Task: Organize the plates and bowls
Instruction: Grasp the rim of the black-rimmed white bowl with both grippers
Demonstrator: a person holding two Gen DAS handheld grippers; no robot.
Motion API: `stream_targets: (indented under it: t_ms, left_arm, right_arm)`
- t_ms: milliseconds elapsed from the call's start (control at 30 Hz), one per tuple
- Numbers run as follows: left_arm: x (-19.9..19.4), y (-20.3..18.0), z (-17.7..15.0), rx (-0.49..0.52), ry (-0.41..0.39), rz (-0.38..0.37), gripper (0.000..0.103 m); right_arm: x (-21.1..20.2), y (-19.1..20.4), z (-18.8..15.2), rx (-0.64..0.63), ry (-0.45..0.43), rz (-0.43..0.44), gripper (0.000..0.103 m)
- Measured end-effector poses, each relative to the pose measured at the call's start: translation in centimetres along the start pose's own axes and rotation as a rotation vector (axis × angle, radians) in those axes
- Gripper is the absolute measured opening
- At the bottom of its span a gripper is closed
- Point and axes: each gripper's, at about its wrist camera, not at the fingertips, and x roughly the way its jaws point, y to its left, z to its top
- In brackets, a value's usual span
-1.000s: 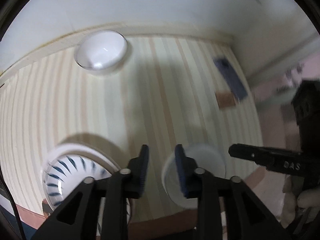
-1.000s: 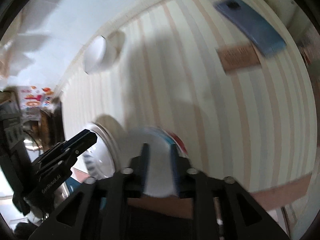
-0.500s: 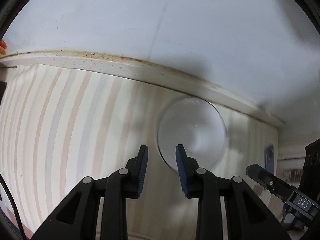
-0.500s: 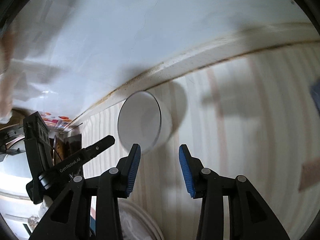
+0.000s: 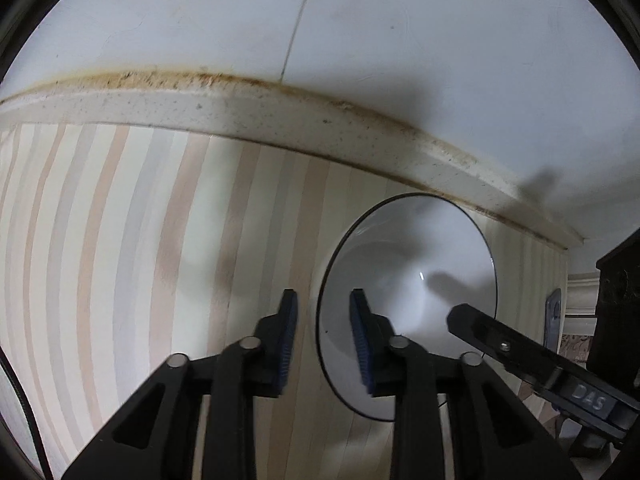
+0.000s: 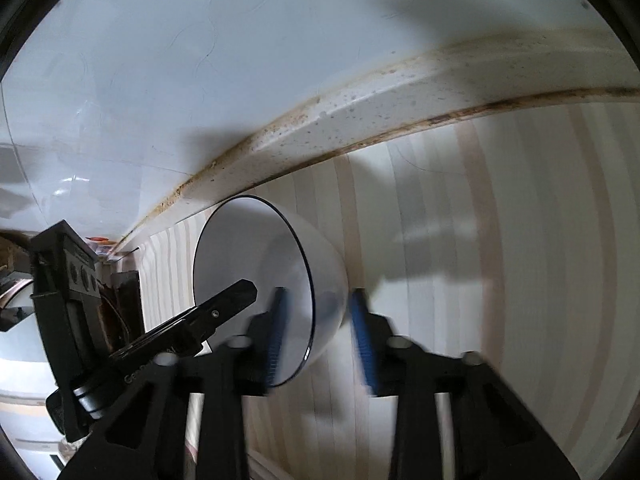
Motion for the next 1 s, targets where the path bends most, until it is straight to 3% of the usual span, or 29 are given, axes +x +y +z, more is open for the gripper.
stream_targets:
  t_ms: [167,533,1000]
  left_arm:
    - [0.1,-0.6,0.1,0.018,-0.016,0.015,0.017]
    - [-0.5,-2.0,-0.9,0.048,-0.043,0.038,0.017]
    - [-4.5,-5.0,-5.7,0.107,-0.067,-0.001,0.017]
  right_arm:
    - [0.2,0.2,-0.3,-0.012,-0.022,-0.032,0.019]
    - [0.4,1.8,-1.0,-0.036,-0.026,-0.074,0.018]
    - [-4.8,2.2,-6.0,-0.042,-0.049,-0.094,0.018]
